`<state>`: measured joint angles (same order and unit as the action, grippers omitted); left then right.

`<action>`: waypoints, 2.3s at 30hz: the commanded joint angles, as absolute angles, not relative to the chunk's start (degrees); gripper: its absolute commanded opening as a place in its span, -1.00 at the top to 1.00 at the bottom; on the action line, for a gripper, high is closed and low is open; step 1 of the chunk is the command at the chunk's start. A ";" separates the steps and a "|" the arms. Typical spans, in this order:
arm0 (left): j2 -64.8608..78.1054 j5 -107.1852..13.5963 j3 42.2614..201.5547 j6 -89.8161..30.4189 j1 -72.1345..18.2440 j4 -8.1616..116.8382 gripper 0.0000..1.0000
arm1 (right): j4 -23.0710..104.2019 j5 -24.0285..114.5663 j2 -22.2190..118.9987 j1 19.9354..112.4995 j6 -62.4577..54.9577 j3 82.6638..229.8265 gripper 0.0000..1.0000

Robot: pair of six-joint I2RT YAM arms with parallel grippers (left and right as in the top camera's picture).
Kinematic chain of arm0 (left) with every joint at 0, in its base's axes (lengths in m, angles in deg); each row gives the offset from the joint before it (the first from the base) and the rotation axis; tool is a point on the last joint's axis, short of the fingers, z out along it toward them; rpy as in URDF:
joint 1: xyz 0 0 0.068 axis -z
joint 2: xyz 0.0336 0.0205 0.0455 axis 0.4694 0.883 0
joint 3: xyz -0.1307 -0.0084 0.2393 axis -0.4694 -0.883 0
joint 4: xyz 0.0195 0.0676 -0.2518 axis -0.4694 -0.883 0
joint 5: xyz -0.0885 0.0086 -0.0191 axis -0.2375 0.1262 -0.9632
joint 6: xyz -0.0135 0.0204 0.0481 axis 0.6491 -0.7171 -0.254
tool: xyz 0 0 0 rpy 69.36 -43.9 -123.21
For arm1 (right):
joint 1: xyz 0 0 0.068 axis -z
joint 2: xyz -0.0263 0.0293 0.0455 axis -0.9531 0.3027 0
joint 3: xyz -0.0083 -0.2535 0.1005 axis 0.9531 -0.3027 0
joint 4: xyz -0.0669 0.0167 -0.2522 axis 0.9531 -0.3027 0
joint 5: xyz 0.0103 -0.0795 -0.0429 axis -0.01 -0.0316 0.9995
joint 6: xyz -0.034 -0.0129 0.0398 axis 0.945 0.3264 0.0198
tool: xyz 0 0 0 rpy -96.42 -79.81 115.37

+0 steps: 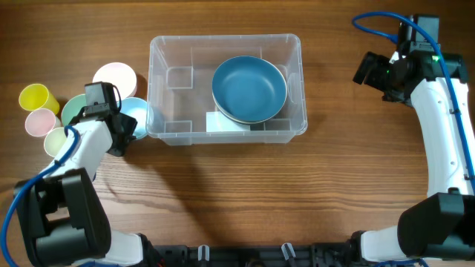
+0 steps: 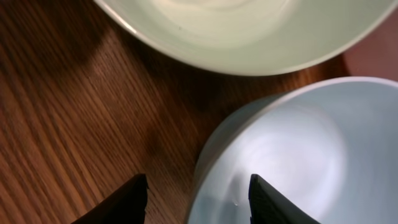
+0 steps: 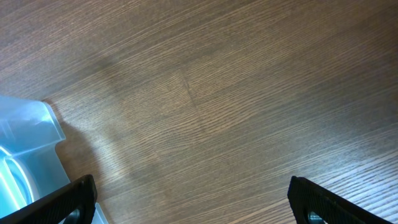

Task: Pack container
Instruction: 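Reach left gripper to the light blue bowl and grasp its rim, then lift the light blue bowl and place it in the bin's left side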

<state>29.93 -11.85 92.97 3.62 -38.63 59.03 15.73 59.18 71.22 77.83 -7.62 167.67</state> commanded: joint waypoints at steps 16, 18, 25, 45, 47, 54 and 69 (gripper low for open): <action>23.59 -9.59 92.69 3.32 -38.43 54.61 0.81 | 15.88 59.92 70.13 77.70 -7.88 167.95 -0.99; 21.08 -8.65 92.69 3.29 -38.43 53.91 0.92 | 15.88 59.92 70.13 77.70 -7.90 167.95 -0.99; 15.07 -6.69 92.69 3.29 -38.43 51.14 0.92 | 15.86 59.92 70.13 77.70 -7.90 167.95 -0.99; -10.74 -25.40 101.62 -11.68 -37.38 47.99 0.93 | 15.88 59.92 70.13 77.70 -7.88 167.95 -0.99; -9.98 -25.77 103.99 -13.75 -34.87 48.08 0.93 | 15.88 59.92 70.13 77.70 -7.88 167.95 -0.99; 1.32 -22.49 116.03 -20.90 -23.33 47.11 0.93 | 15.88 59.92 70.13 77.70 -7.88 167.95 -0.99; 31.29 -15.65 123.55 -34.08 -17.19 51.14 0.93 | 15.88 59.92 70.13 77.70 -7.86 167.95 -1.00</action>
<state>28.95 -17.99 121.71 -30.19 -17.38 49.98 15.73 59.18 71.15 77.83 -7.60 167.67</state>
